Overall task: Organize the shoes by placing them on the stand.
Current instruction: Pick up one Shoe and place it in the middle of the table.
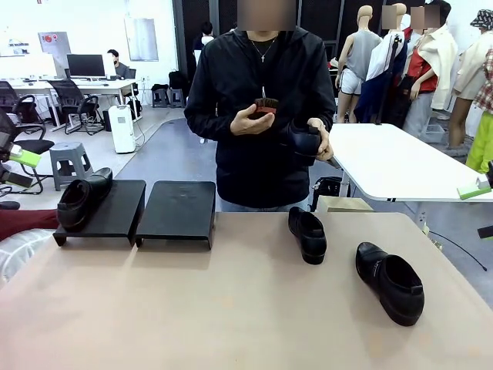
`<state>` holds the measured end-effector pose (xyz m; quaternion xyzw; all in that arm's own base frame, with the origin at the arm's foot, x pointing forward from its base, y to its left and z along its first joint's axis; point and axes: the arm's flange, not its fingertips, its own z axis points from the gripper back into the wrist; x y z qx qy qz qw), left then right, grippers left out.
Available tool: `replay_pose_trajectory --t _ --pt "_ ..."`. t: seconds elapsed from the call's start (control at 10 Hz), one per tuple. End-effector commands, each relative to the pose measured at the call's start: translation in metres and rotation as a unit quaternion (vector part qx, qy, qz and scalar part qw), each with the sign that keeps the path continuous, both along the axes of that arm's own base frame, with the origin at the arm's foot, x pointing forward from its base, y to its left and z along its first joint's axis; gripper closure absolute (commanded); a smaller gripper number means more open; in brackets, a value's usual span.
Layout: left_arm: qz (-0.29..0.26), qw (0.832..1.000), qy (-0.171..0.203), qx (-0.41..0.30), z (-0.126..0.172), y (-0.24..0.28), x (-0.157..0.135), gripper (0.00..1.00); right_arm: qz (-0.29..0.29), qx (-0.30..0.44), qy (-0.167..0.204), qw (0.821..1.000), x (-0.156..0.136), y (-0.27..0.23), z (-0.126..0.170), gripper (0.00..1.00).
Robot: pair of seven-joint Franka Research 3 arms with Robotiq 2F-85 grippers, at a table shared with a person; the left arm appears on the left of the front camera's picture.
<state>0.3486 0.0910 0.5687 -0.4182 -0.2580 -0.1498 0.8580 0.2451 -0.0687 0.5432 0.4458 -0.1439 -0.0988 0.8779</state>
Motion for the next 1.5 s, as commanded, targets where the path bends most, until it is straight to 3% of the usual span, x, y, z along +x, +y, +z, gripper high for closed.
replay_pose_trajectory --t 0.0,0.7,0.8,0.9,1.2,1.3,1.4 --pt "-0.005 1.000 -0.004 0.002 0.001 0.002 0.001 0.00 0.003 0.014 -0.010 1.000 0.002 0.001 0.004 0.00" --pt "-0.005 1.000 -0.004 0.002 0.001 0.002 0.001 0.00 0.000 0.000 0.000 1.000 0.000 0.000 0.000 0.00" --pt "-0.005 1.000 -0.004 0.002 0.001 0.002 0.001 0.00 -0.028 -0.110 0.032 0.993 0.021 0.038 0.000 0.00" --pt "-0.005 1.000 -0.004 0.002 0.001 0.002 0.001 0.00 -0.037 -0.180 0.040 0.982 0.038 0.062 0.000 0.00" --pt "-0.005 1.000 -0.004 0.002 0.001 0.002 0.001 0.00 -0.037 -0.248 0.048 0.967 0.079 0.092 -0.006 0.00" --pt "-0.005 1.000 -0.004 0.002 0.001 0.002 0.001 0.00 -0.020 -0.234 0.025 0.972 0.067 0.086 0.005 0.00" --pt "-0.005 1.000 -0.004 0.002 0.001 0.002 0.001 0.00 -0.032 -0.194 -0.002 0.981 0.027 0.050 0.035 0.00"
